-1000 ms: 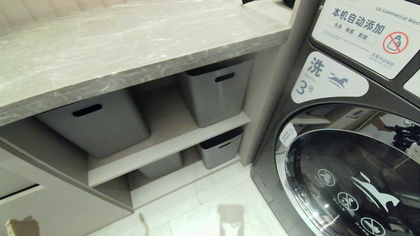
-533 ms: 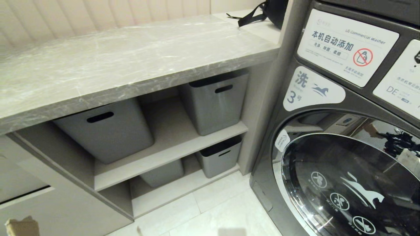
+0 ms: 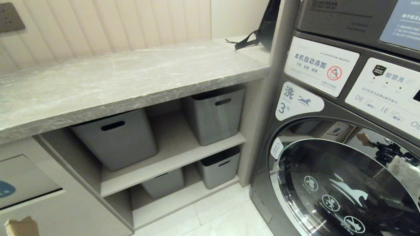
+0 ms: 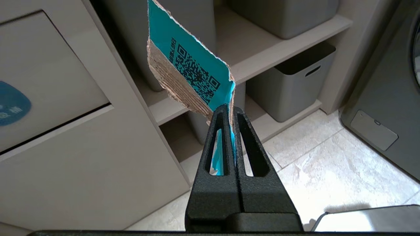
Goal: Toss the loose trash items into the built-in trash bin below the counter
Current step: Put the garbage in the trash can
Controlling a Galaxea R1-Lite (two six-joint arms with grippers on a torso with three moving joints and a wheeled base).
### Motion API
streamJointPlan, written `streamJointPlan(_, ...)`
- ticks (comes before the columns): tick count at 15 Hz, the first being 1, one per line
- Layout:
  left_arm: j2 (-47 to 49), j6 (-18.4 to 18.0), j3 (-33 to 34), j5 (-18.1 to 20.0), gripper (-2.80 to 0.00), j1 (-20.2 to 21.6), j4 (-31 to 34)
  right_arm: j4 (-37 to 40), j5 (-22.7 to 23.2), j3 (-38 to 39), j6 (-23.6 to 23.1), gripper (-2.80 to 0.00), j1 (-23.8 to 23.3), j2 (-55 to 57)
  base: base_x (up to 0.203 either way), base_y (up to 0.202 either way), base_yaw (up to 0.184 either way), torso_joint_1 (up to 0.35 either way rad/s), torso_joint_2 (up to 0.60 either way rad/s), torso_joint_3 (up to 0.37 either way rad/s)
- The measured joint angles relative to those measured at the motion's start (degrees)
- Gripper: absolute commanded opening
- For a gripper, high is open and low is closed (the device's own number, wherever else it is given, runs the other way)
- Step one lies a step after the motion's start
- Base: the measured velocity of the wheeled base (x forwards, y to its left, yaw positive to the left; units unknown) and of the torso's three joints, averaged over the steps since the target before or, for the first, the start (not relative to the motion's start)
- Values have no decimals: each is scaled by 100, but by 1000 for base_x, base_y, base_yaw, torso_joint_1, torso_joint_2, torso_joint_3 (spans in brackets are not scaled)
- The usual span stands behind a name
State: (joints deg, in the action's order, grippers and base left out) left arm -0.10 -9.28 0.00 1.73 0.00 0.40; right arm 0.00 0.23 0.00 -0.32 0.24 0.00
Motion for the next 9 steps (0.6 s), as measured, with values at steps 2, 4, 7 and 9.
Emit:
streamJointPlan(2, 0, 0, 0, 2, -280, 0, 0, 0, 0, 0, 2, -280, 0, 0, 0, 0, 0, 1, 3, 206)
streamJointPlan(4, 0, 0, 0, 0, -280, 0, 1, 0, 2, 0, 2, -280, 0, 0, 0, 0, 0, 2, -5, 112)
streamJointPlan(7, 0, 0, 0, -1, -280, 0, -2, 0, 2, 0, -1, -280, 0, 0, 0, 0, 0, 2, 3, 25)
streamJointPlan(9, 0, 0, 0, 0, -280, 0, 0, 0, 2, 0, -1, -280, 0, 0, 0, 0, 0, 0, 0, 0)
